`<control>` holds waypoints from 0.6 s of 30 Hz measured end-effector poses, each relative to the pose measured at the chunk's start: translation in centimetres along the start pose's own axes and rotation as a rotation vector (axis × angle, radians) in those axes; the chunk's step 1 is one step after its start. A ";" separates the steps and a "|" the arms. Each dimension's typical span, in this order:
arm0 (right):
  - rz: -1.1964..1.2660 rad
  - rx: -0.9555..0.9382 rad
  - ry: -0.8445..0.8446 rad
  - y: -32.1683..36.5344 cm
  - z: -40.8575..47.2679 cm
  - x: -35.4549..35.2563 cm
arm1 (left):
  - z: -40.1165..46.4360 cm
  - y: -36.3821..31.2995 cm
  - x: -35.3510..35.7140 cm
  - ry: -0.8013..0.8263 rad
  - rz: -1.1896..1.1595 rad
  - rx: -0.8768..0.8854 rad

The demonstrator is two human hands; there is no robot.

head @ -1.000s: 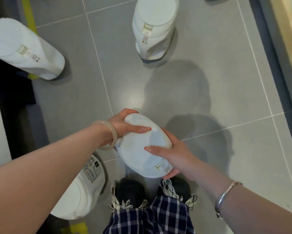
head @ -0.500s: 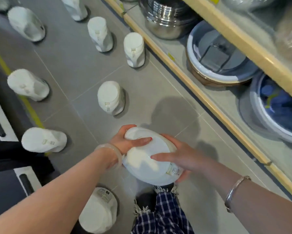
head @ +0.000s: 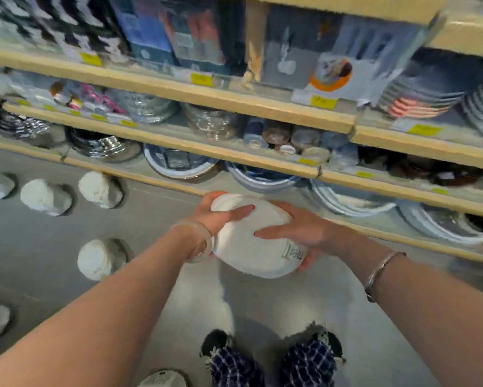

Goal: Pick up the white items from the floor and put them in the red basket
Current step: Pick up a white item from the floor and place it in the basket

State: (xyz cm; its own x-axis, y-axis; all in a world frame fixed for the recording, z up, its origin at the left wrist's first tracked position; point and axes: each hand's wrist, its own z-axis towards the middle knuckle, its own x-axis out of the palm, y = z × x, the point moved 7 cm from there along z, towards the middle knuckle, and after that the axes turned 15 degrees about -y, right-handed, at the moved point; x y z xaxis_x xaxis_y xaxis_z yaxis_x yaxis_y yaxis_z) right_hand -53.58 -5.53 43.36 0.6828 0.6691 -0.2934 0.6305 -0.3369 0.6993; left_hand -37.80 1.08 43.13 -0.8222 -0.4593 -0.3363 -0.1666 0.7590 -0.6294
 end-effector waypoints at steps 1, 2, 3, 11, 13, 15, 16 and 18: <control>0.024 0.009 -0.034 -0.5 -1.5 -3.1 | -1.5 -1.7 2.6 0.027 0.038 0.029; 0.044 0.006 -0.068 -1.4 -2.9 -6.3 | -3.1 -3.2 5.3 0.055 0.071 0.063; 0.051 0.008 -0.106 -2.0 -4.1 -9.0 | -4.5 -4.4 7.6 0.075 0.100 0.086; 0.101 0.105 -0.329 -11.5 -15.8 -30.3 | -18.3 -9.8 29.5 0.319 0.262 0.158; 0.132 0.175 -0.382 -14.9 -18.6 -35.2 | -22.0 -10.5 35.3 0.386 0.281 0.170; 0.142 0.224 -0.407 -17.3 -21.0 -38.7 | -24.7 -10.9 39.6 0.433 0.298 0.177; 0.169 0.256 -0.435 -19.2 -22.5 -41.0 | -26.5 -11.1 42.6 0.463 0.331 0.185; 0.227 0.299 -0.460 -22.1 -25.2 -44.5 | -29.3 -11.3 47.6 0.507 0.400 0.207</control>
State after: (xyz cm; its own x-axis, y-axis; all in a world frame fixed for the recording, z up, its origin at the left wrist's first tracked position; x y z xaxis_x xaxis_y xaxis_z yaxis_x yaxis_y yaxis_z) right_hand -107.22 -11.21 57.35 0.8605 0.2247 -0.4572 0.4809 -0.6548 0.5831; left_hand -90.98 -15.85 54.74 -0.9608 0.1502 -0.2332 0.2701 0.6984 -0.6628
